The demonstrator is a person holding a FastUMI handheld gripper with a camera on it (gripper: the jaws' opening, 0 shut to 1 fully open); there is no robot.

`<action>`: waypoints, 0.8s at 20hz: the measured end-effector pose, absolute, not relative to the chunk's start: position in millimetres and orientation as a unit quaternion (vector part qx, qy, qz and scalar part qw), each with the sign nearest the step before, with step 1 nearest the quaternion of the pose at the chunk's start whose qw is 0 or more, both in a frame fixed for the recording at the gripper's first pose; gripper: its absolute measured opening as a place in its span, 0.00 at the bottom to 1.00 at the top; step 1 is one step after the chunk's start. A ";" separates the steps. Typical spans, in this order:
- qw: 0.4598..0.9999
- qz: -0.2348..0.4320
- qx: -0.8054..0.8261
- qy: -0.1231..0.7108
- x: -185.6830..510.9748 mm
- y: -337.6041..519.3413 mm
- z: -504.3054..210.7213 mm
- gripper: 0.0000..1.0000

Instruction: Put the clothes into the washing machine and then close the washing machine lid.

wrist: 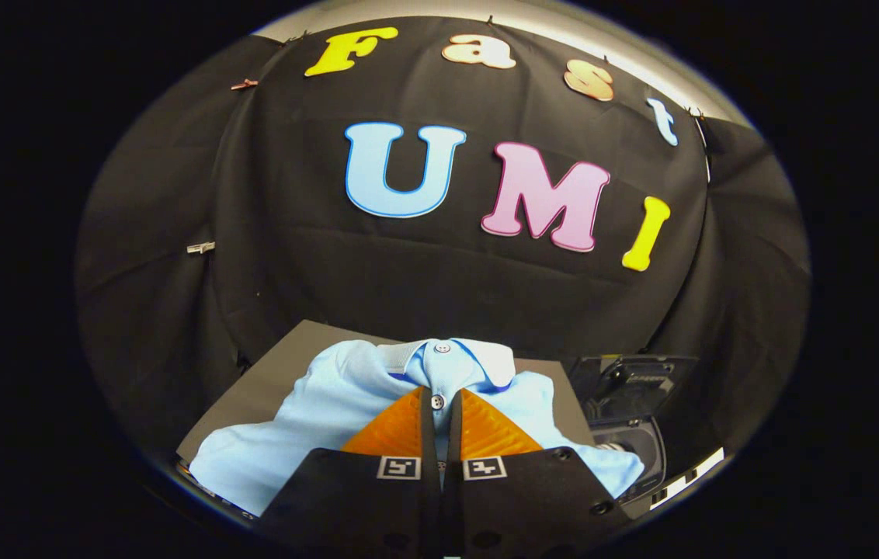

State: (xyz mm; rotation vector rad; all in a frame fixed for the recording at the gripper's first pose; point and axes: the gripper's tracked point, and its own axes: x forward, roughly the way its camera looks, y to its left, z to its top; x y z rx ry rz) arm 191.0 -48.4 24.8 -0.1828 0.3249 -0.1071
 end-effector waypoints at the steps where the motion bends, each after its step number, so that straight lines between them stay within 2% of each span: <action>1: 0.983 -0.059 -0.093 0.144 185.6 -50.2 31.9 0.05; 9: 0.990 -0.072 -0.106 0.065 161.6 -83.0 81.6 0.05; 16: 0.992 -0.065 -0.090 0.055 159.7 -141.1 109.8 0.05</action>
